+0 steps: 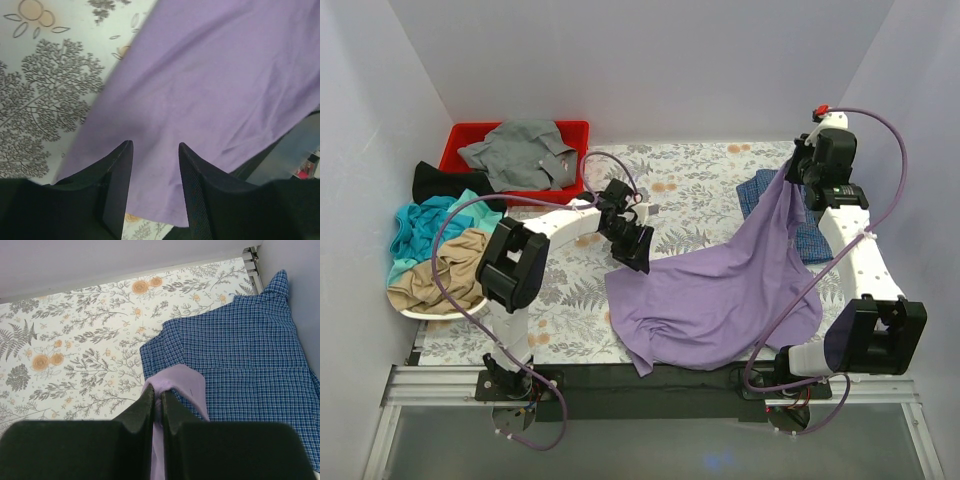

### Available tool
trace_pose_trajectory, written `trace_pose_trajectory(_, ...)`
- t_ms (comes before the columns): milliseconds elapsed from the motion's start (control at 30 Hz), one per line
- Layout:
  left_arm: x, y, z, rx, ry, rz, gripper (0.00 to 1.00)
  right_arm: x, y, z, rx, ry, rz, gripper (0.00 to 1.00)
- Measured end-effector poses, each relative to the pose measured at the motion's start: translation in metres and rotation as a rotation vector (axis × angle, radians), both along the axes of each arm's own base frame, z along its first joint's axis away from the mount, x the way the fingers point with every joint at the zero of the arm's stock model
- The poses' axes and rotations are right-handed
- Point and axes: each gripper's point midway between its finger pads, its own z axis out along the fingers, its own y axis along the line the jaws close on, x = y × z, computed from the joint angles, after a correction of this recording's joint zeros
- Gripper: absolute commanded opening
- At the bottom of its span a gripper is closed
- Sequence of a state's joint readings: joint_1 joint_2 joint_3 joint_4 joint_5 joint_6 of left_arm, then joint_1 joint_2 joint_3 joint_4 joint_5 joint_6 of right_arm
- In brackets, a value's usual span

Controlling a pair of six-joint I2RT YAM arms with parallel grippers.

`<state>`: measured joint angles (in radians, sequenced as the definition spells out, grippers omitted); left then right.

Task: Fold and stack the t-shirts
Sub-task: Flatten the tshirt out

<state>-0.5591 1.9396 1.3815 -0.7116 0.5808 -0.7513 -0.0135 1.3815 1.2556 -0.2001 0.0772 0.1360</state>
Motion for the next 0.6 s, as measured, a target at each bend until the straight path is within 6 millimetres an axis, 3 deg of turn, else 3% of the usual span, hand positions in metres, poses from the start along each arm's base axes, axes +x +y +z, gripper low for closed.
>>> trace_pose_trajectory(200, 0.012, 0.007, -0.03, 0.081, -0.018, 0.047, 0.41, -0.006, 0.003, -0.004, 0.011, 0.007, 0.011, 0.01)
trace_pose_trajectory(600, 0.047, 0.007, -0.028, 0.113, -0.169, 0.109, 0.41, -0.009, 0.01, -0.007, 0.037, 0.011, 0.04, 0.01)
